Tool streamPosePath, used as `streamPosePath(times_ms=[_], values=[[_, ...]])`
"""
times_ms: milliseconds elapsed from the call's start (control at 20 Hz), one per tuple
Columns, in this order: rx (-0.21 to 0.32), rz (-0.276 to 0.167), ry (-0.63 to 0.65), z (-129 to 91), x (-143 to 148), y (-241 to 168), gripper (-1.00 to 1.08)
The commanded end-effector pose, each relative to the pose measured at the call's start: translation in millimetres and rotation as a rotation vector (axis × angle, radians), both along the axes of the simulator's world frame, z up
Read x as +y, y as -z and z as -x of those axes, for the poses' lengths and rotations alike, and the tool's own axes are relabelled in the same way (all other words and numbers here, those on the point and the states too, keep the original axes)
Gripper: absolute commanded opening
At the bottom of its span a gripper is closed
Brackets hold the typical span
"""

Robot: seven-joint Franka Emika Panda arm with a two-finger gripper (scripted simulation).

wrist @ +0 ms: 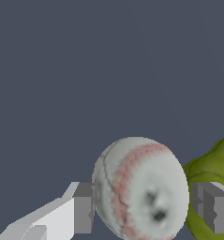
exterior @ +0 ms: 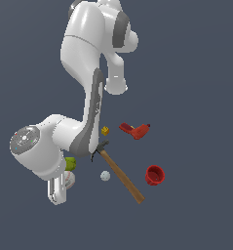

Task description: Pick up a designated object from a clutter of objects.

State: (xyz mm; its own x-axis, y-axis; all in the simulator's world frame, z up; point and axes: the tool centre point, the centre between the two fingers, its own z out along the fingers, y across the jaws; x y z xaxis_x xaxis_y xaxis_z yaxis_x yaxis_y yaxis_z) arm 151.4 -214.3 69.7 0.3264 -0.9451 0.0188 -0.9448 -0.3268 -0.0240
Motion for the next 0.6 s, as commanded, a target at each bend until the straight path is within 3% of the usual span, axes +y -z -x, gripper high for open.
streamPosePath(times_ms=[0,550], values=[[-0.003,0.0,-0.001,-1,4,-7,-1.0],[0.003,-0.002,-0.001,5,46,-74,-1.0]])
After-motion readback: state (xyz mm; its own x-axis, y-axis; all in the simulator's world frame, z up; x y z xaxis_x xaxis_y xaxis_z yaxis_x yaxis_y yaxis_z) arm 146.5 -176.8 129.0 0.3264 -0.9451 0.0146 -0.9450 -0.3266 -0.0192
